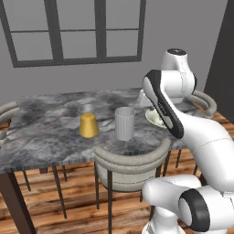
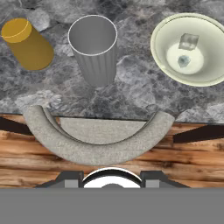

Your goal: There are two ice cubes in the ice bowl. Place both ice cubes in the glass cup.

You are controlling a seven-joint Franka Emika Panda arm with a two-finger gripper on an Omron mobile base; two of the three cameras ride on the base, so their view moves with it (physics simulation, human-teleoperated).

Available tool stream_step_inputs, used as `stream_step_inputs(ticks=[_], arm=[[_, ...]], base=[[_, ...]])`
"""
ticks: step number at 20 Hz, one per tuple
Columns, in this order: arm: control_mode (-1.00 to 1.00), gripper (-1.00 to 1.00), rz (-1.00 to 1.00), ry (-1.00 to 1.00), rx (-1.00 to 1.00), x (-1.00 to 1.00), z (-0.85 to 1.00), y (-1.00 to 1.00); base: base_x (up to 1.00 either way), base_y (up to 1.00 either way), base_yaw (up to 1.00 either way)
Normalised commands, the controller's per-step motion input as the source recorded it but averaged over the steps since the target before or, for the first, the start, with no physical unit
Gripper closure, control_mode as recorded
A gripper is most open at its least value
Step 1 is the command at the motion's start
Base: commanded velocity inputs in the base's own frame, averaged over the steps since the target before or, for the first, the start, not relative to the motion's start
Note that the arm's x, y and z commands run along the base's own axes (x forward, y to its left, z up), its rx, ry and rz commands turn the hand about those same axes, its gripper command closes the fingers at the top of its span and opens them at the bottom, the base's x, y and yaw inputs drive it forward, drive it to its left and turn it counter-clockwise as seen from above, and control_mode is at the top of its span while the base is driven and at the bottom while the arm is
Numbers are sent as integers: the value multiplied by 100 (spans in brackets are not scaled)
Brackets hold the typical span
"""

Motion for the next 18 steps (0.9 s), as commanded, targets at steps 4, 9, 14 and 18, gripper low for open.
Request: stream_step_inputs(ticks=[4,9,14,18], arm=[[-100,-100,-5,0,1,0,-5,-26],[-100,-100,-10,3,4,0,-12,-58],[-100,-100,-12,7,6,5,-9,-64],[-100,-100,-11,7,3,15,-9,-50]], base=[[0,0,0],[0,0,0],[0,0,0],[0,0,0]])
